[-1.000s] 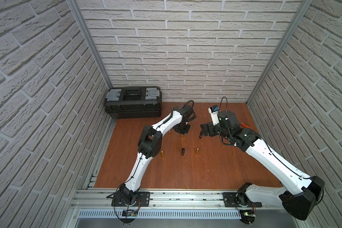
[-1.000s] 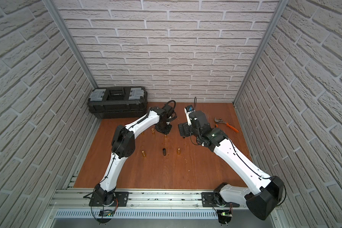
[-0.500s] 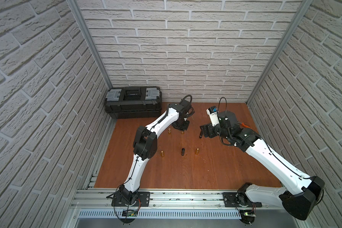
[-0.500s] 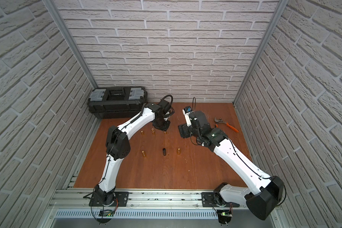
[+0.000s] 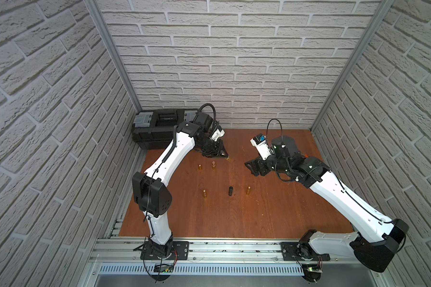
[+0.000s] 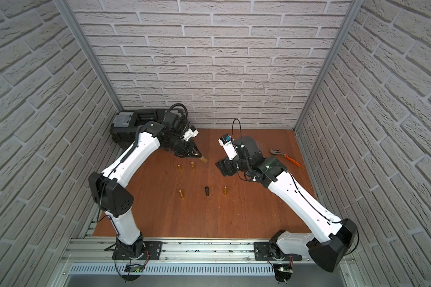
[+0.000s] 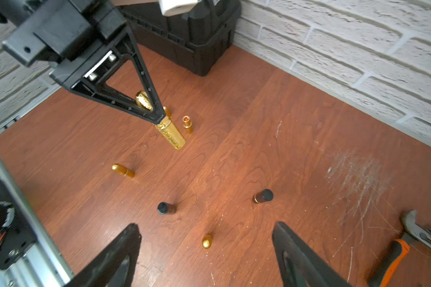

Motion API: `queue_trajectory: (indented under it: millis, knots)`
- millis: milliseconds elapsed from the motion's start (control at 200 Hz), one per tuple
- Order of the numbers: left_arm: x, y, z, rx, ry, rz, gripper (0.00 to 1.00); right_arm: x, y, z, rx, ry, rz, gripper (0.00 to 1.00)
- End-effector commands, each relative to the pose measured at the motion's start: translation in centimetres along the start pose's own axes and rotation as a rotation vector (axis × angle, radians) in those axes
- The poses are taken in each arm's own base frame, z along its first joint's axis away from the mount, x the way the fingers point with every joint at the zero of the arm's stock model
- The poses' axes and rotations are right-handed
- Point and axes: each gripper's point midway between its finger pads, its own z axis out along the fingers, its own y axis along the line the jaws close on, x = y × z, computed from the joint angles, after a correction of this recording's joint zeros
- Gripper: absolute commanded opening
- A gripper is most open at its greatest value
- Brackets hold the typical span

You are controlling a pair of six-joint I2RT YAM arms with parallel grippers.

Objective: Open the lipstick cap
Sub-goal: Open the cover of the lipstick.

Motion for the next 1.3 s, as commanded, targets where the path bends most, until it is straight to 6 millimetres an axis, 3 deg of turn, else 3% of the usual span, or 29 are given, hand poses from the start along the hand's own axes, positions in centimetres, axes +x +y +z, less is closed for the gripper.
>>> queue_trajectory:
  millis: [0,275,845,1170,1295]
  knots:
    - [0.6,-3.9,-2.4,0.196,-0.036,0.033,0.14,-0.5,2.3,0.0,-0.075,0.027,-0.083,0.84]
    - [2.6,-5.4,-4.1,0.251,-0.05,0.045,0.15,-1.0,4.7,0.8,-0.16,0.069,-0.139,0.78]
    - [3.4,-6.3,-4.8,0.284,-0.045,0.044,0.16,-2.3,6.1,3.2,-0.205,0.076,-0.182,0.7]
    - [2.9,-5.7,-5.3,0.287,-0.055,0.027,0.16,-2.5,6.3,3.7,-0.219,0.087,-0.189,0.58]
    - [2.8,-5.3,-5.2,0.283,-0.053,0.019,0.16,-2.6,6.3,3.5,-0.217,0.08,-0.193,0.43]
